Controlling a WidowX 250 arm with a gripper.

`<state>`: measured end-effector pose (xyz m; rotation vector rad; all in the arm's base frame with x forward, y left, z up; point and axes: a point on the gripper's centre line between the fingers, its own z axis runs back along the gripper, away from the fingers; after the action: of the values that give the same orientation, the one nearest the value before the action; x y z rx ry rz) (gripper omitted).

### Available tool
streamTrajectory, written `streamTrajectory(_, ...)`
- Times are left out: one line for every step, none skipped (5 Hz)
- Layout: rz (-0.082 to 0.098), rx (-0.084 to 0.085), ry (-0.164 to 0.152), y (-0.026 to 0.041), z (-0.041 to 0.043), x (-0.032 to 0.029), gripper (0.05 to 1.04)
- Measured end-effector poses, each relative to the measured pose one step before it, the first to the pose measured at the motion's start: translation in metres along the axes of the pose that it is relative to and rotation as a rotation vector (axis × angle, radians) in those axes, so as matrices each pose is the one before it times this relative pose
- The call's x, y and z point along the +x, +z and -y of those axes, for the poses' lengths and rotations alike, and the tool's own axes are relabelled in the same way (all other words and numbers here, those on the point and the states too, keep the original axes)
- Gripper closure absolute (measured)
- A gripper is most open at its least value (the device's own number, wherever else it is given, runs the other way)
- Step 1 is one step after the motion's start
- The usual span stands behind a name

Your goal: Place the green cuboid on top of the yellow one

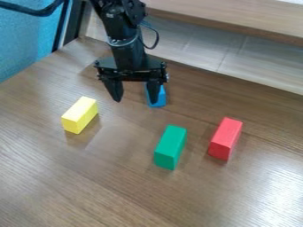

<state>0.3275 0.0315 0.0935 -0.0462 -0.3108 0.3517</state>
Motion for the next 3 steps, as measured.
streamTrajectory(-0.0385,0.0039,0.0034,-0.01019,-0.0005,-0.00647,0.083)
streamTrajectory(-0.0471,-0.0158,-0.0122,-0.01531,0.00922,-0.00784,0.083)
streamTrajectory(0.002,-0.0269,-0.0166,-0.00055,0.01098,-0.00192,0.083)
